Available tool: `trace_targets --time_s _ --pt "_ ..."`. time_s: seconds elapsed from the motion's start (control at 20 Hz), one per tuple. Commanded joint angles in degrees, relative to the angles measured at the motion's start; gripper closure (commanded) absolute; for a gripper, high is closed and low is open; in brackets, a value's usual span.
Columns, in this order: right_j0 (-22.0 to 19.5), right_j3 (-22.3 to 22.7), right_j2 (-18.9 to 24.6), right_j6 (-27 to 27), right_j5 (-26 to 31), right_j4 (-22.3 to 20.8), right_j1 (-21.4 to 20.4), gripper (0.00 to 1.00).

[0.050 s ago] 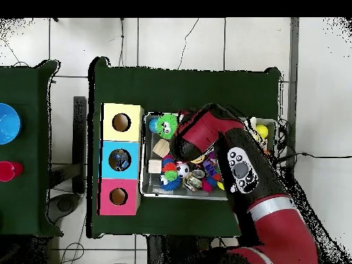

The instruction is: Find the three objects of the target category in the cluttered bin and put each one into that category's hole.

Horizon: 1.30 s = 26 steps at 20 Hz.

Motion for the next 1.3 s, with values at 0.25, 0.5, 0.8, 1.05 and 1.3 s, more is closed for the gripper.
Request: trace_targets --time_s 0.25,0.5,0.8,1.05,1.3 --pt "-9.52 3.25 3.83 -19.73 1.84 10.50 -4.09 1.00" --pt "-12.04 5.69 7.17 -24.66 5.58 16.31 -7.92 1.00" --pt "-11.50 4.74 5.94 -26.98 5.29 15.22 -5.80 1.00" --pt "-14.73 6.73 7.88 -32.79 5.51 17.65 -5.90 1.00" --pt "-13.80 4.99 6.71 -32.97 5.45 17.53 -4.73 1.00"
